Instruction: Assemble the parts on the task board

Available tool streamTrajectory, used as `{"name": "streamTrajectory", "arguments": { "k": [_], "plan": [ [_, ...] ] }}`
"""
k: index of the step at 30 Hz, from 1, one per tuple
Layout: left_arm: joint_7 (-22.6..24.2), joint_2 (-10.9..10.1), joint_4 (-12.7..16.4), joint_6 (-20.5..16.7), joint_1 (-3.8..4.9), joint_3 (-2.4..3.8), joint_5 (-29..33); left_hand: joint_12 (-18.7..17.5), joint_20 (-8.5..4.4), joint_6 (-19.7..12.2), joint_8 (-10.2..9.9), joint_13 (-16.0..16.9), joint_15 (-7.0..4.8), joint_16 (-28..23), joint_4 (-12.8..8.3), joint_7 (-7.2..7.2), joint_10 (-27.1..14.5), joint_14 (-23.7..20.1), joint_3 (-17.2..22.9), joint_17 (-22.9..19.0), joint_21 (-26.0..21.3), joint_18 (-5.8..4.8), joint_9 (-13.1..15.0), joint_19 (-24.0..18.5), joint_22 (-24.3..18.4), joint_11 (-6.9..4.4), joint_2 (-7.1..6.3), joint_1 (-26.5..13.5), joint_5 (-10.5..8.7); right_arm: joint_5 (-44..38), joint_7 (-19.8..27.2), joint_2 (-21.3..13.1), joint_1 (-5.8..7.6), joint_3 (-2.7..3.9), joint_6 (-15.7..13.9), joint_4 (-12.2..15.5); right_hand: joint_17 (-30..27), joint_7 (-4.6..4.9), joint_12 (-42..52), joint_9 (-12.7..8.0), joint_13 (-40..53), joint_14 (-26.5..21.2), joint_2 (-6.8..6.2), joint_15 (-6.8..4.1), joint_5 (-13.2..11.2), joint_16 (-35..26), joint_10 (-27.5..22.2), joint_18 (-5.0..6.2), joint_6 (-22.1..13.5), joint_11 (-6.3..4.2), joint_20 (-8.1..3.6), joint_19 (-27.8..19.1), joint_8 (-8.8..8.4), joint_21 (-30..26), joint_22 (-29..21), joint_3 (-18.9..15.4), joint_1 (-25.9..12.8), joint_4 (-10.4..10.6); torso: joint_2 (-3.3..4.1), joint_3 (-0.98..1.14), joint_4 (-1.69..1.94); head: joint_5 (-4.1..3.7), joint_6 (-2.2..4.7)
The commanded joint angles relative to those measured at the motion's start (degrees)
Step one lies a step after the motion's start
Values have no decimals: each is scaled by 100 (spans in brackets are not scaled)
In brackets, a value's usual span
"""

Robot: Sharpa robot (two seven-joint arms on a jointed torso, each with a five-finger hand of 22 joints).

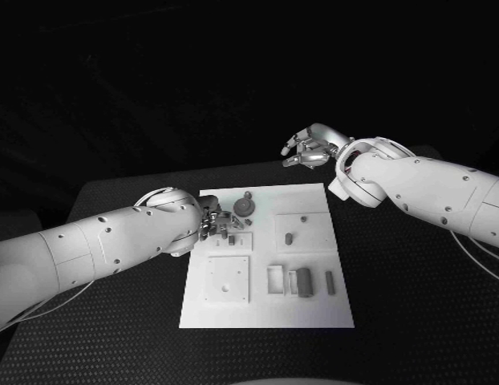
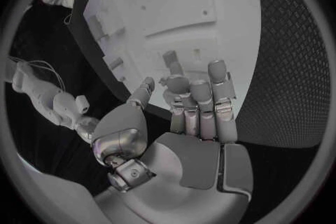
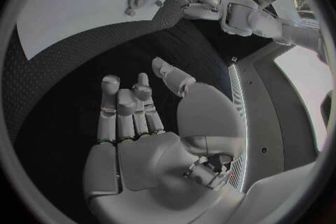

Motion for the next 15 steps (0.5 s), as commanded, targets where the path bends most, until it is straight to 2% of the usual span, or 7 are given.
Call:
{"name": "streamTrajectory", "arguments": {
  "k": [1,2,5,9,11,13,15],
  "plan": [
    [-2,-110,160,176,36,119,418,-23,5,-136,-67,-8,0,-26,-49,47,-60,-77,-10,-15,-44,40,-34,-49,92,48,61,73,-9,-1,25,-35,-4,3,64,-8,-10,126,22,10,-8,-3,53,-23,-11,11,-56,69,72,2,42,9,-23,-37,50,-31,7,-4,-4,-8,6,-2,53],
    [-4,-143,199,192,82,164,444,-26,5,-191,-100,-7,-2,-29,-66,69,-75,-93,3,-18,-54,36,-49,-62,93,67,88,139,-10,-1,23,-43,-4,3,59,-13,-10,126,22,10,-8,-3,52,-22,-11,11,-56,69,72,2,42,9,-23,-37,50,-32,6,-4,-5,-7,10,1,65],
    [-5,-253,266,176,278,181,761,-87,29,-363,-217,-41,19,-86,-60,151,-180,-195,43,-55,-121,-2,-110,-153,88,147,178,406,25,1,26,-45,-4,2,53,-67,-10,127,22,10,-9,-3,50,-22,-12,11,-57,69,71,3,42,9,-24,-38,50,-33,4,-3,-2,-11,7,22,107],
    [47,-396,232,175,540,186,959,-455,149,-741,-396,-252,208,-396,-64,341,-552,-549,87,-236,-405,-84,-174,-542,11,338,200,817,132,8,33,-43,-4,2,43,-113,-12,128,23,9,-12,-4,44,-22,-12,10,-57,69,68,4,43,8,-27,-39,50,-37,-1,-1,-5,-5,4,42,145],
    [79,-432,169,162,618,185,1004,-703,251,-876,-432,-398,319,-606,-62,414,-720,-709,92,-355,-577,-84,-175,-722,-66,418,152,1022,140,14,35,-38,-4,2,43,-135,-12,128,23,9,-13,-5,42,-21,-12,10,-58,69,66,4,44,8,-27,-39,50,-38,-3,0,-2,-2,1,51,160],
    [152,-432,29,106,683,183,970,-1102,449,-1021,-408,-637,536,-941,-49,519,-907,-920,48,-535,-860,-84,-142,-968,-224,510,118,1170,131,17,36,-37,-4,2,46,-154,-13,129,23,9,-13,-5,41,-21,-12,9,-58,69,65,4,44,8,-28,-39,50,-38,-5,1,-3,-4,2,51,180],
    [187,-404,-149,55,698,183,837,-1510,605,-1204,-379,-873,702,-1264,-46,590,-1032,-1063,20,-699,-1135,-82,-118,-1126,-405,620,88,1328,133,21,37,-35,-4,2,46,-169,-13,129,23,9,-14,-5,41,-21,-12,9,-58,69,64,5,44,7,-29,-40,50,-39,-6,2,-2,-1,2,52,202]
  ]
}}
